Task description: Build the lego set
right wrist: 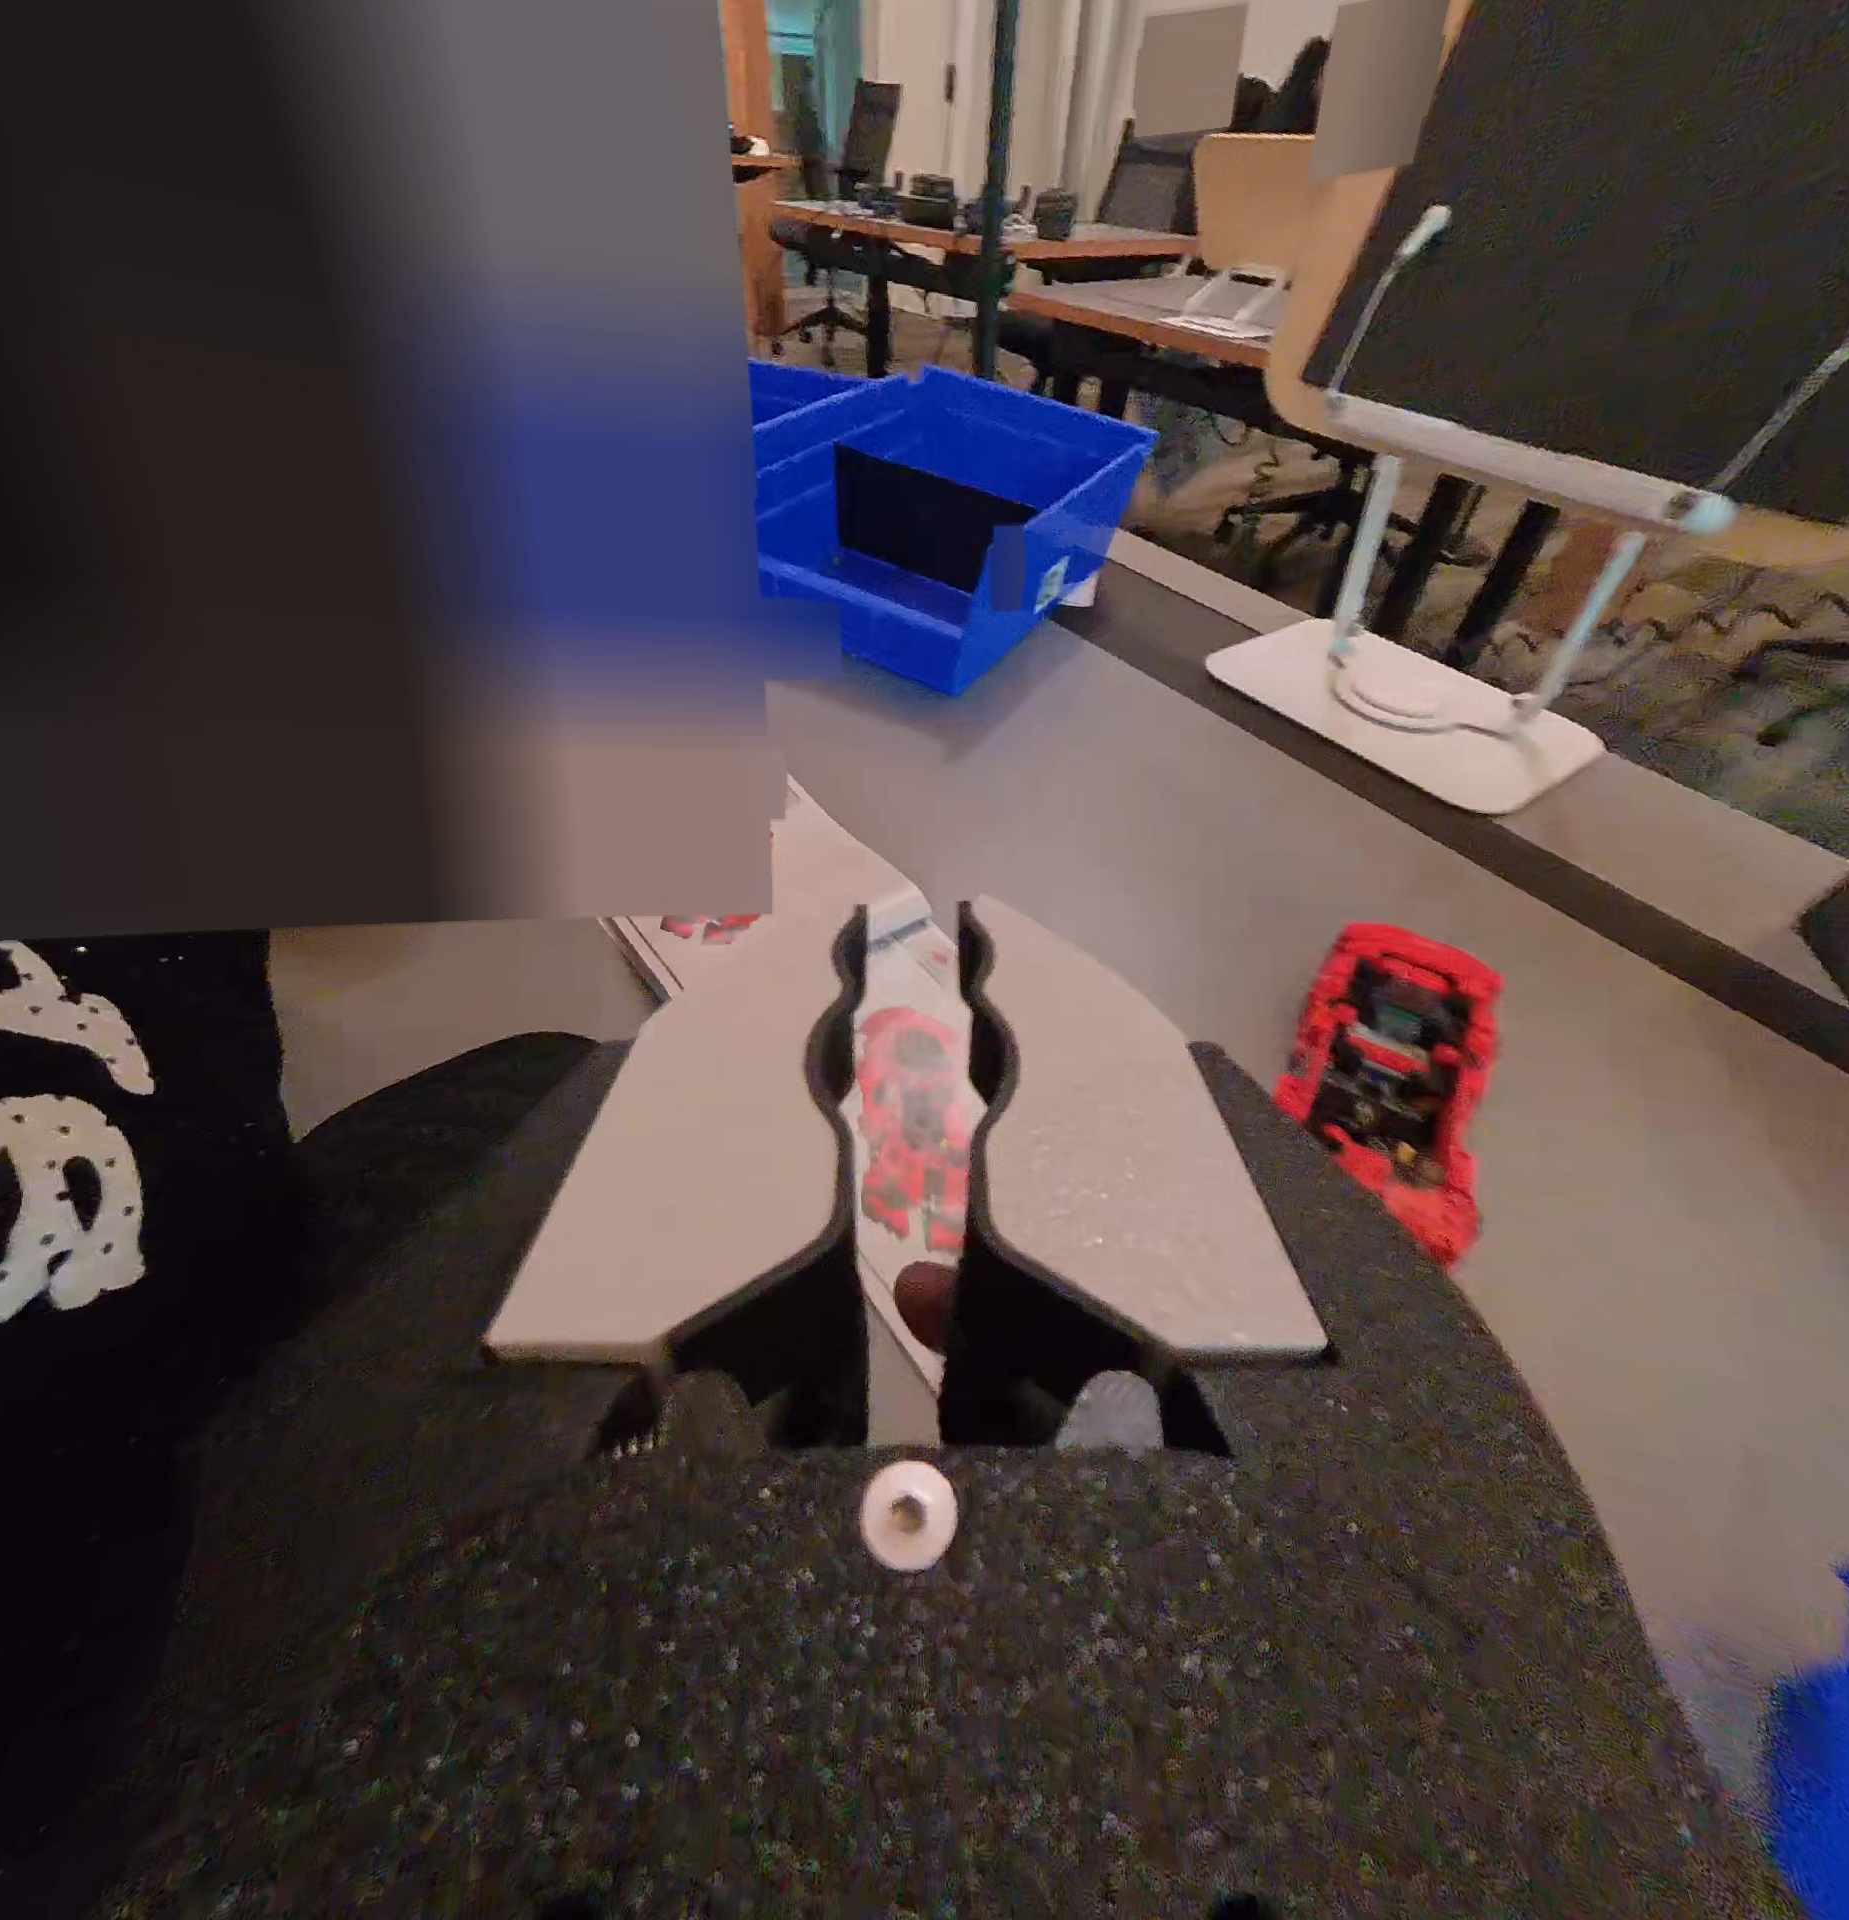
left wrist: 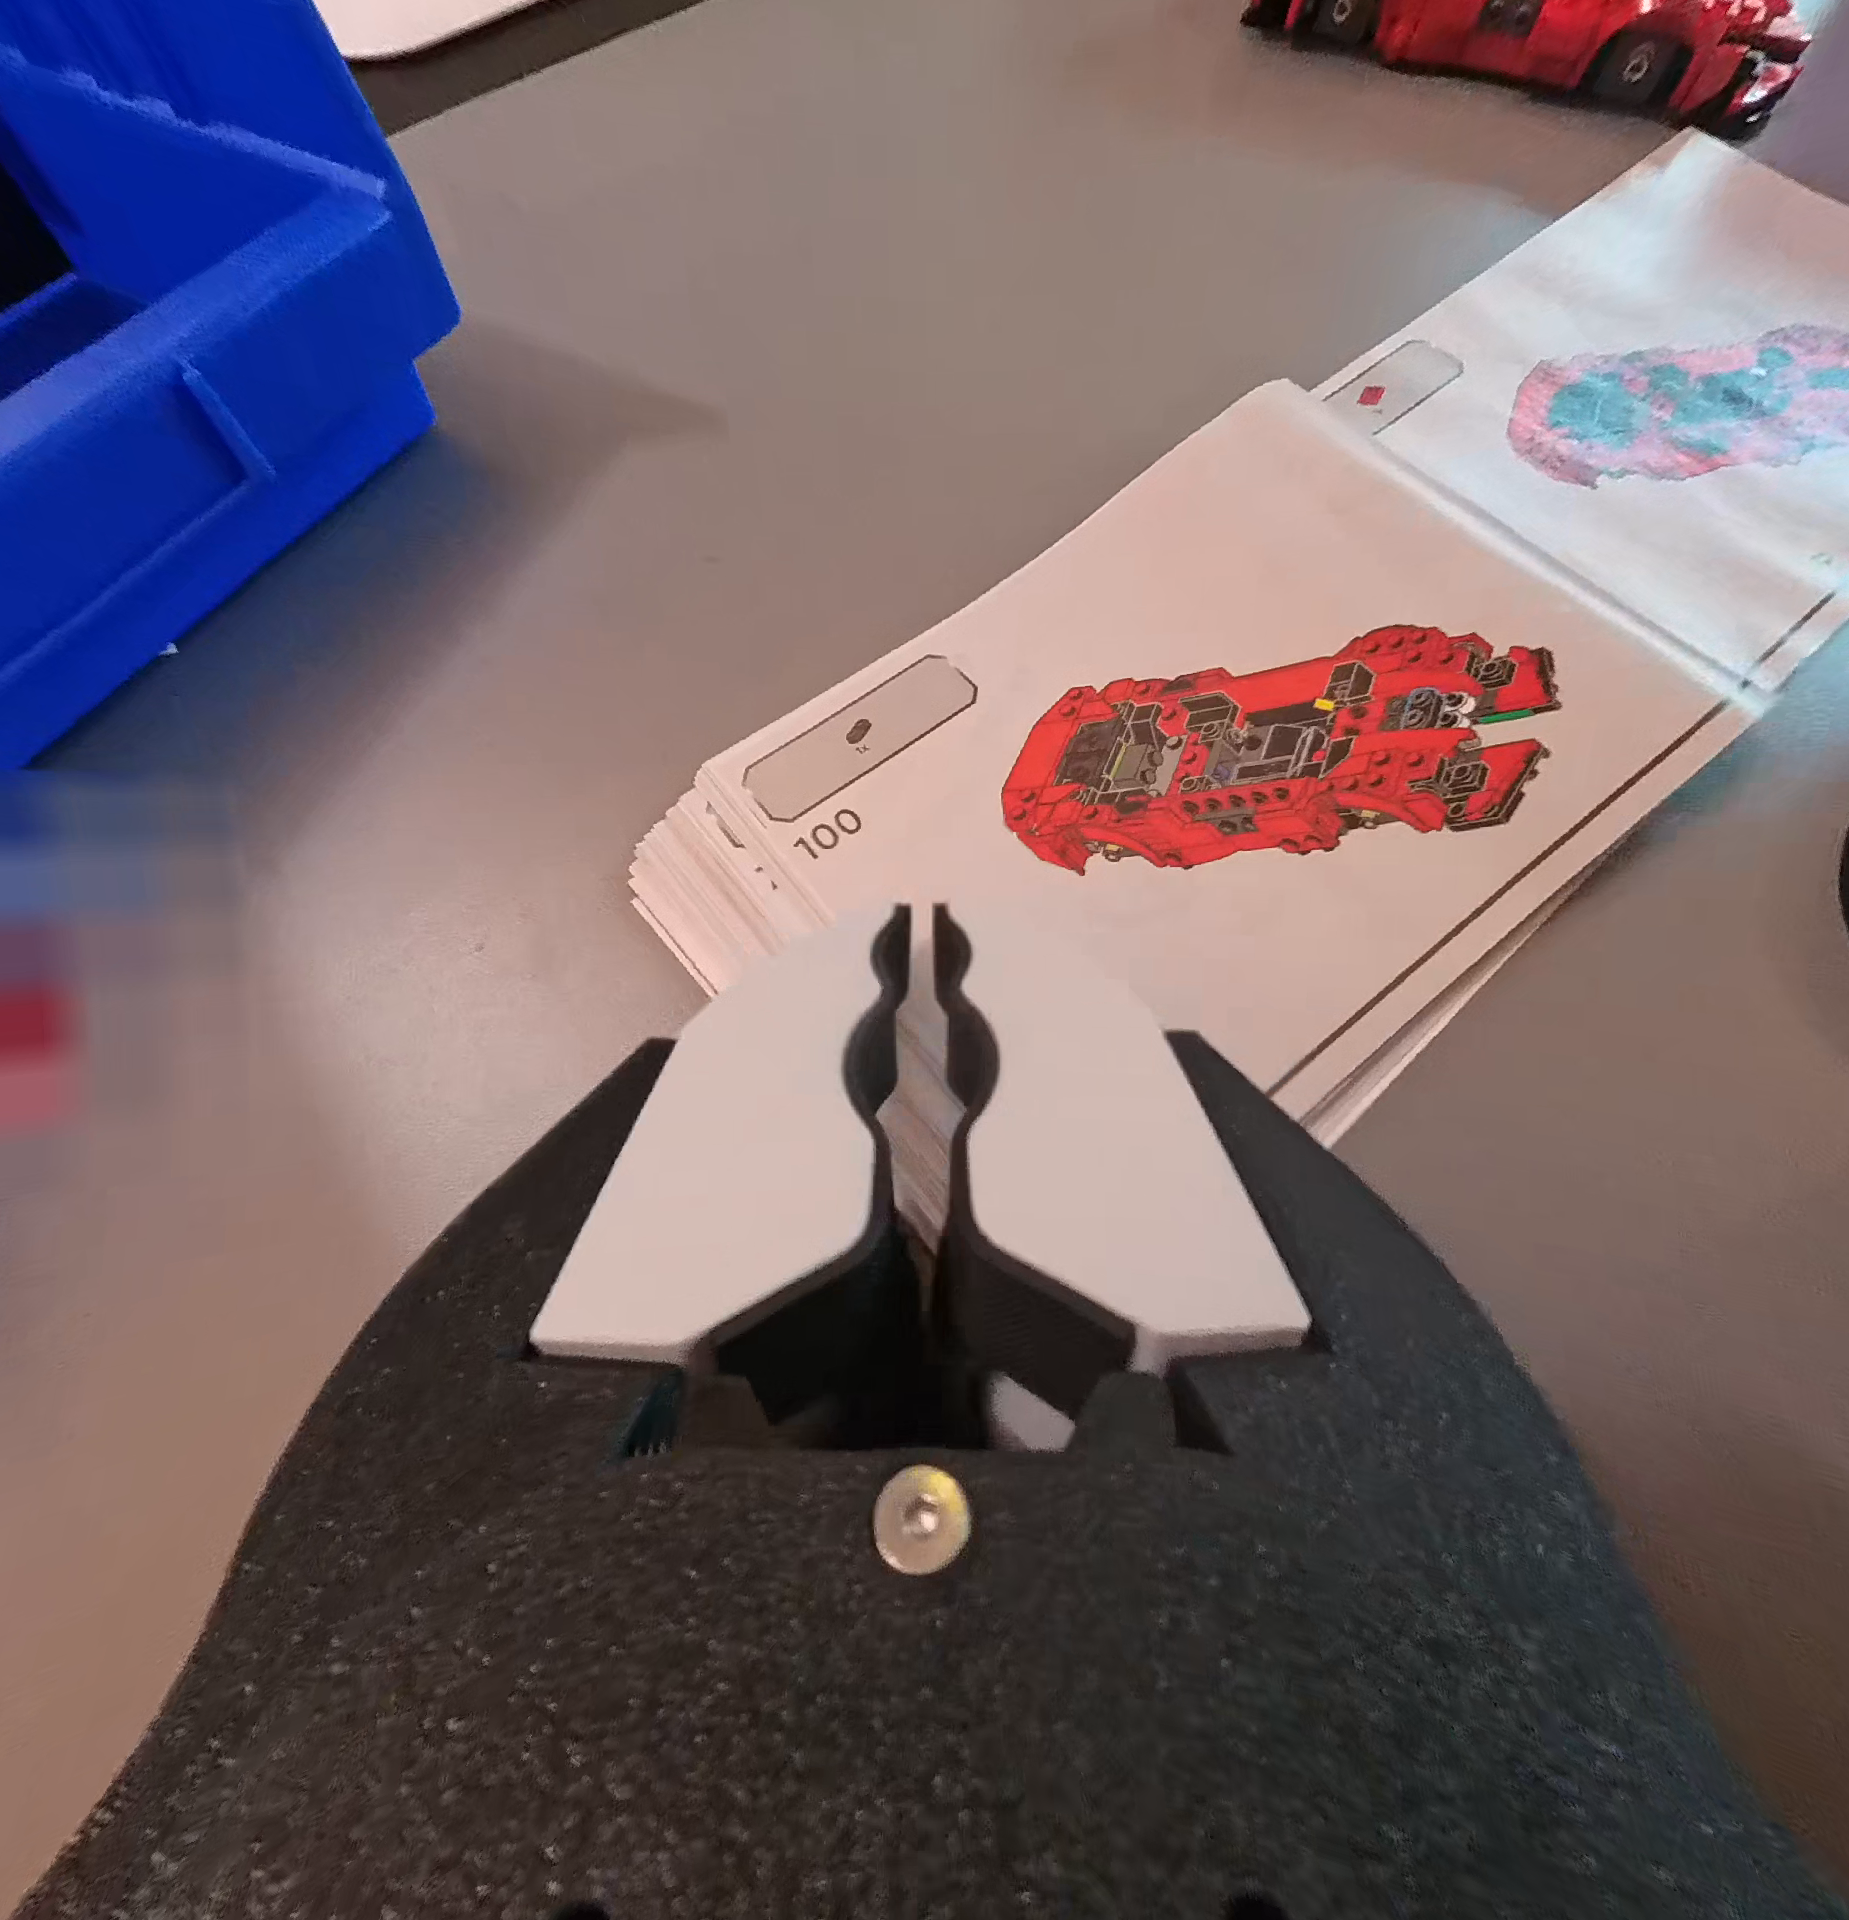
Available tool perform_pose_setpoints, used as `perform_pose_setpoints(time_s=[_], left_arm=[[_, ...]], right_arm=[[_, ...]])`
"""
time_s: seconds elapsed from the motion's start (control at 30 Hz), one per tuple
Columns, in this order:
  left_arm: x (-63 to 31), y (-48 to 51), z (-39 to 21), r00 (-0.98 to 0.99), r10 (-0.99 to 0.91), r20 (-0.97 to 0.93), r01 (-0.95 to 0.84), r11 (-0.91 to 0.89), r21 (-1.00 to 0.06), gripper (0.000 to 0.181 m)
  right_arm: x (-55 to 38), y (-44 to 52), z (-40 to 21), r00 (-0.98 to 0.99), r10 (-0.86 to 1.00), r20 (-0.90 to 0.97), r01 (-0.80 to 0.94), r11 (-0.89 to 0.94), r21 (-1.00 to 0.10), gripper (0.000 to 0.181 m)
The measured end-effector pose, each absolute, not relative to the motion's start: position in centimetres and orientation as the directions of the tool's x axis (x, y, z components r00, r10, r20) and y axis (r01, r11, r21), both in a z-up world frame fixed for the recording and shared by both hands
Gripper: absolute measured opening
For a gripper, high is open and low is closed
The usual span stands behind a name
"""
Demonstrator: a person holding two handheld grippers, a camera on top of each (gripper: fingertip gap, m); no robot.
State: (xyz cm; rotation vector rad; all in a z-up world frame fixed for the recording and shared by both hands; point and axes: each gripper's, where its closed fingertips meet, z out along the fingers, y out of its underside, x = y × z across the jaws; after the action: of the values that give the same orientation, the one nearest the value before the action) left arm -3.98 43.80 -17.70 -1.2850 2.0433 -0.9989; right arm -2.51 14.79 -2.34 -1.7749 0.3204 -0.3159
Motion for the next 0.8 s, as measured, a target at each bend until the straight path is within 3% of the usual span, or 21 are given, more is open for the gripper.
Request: perform_pose_setpoints(time_s=[0.07, 0.23, 0.3, 0.33, 0.37, 0.47, 0.57, 0.8], left_arm=[[-3.8, 44.3, -17.5, -0.392, -0.918, -0.067, -0.515, 0.279, -0.811, 0.0], [-3.9, 43.7, -15.9, -0.375, -0.926, -0.045, -0.494, 0.241, -0.836, 0.0], [-3.5, 43.1, -14.4, -0.354, -0.934, -0.047, -0.48, 0.225, -0.848, 0.003], [-3.2, 42.6, -13.7, -0.346, -0.937, -0.056, -0.473, 0.226, -0.852, 0.01], [-2.9, 42.0, -13.0, -0.344, -0.936, -0.067, -0.469, 0.234, -0.852, 0.019], [-1.5, 39.7, -11.5, -0.345, -0.93, -0.129, -0.467, 0.289, -0.836, 0.039], [-0.1, 37.5, -10.4, -0.363, -0.902, -0.235, -0.465, 0.394, -0.792, 0.042], [2.7, 33.8, -8.7, -0.361, -0.901, -0.239, -0.44, 0.391, -0.808, 0.035]], right_arm=[[-3.1, 10.0, -0.3, 0.89, -0.453, 0.057, -0.076, -0.271, -0.959, 0.007], [-4.5, -3.5, 3.3, 0.771, -0.609, 0.188, -0.119, -0.427, -0.896, 0.009], [-4.2, -9.1, 2.1, 0.723, -0.65, 0.233, -0.203, -0.522, -0.829, 0.03], [-3.9, -11.6, 1.4, 0.713, -0.652, 0.259, -0.228, -0.564, -0.794, 0.029], [-3.8, -13.6, 0.7, 0.719, -0.636, 0.281, -0.234, -0.602, -0.764, 0.003], [-2.9, -17.4, -1.2, 0.769, -0.576, 0.276, -0.224, -0.648, -0.728, 0.0], [-1.4, -19.5, -3.5, 0.821, -0.532, 0.207, -0.258, -0.669, -0.697, 0.025], [1.0, -19.9, -9.8, 0.967, -0.25, 0.054, -0.196, -0.859, -0.472, 0.031]])
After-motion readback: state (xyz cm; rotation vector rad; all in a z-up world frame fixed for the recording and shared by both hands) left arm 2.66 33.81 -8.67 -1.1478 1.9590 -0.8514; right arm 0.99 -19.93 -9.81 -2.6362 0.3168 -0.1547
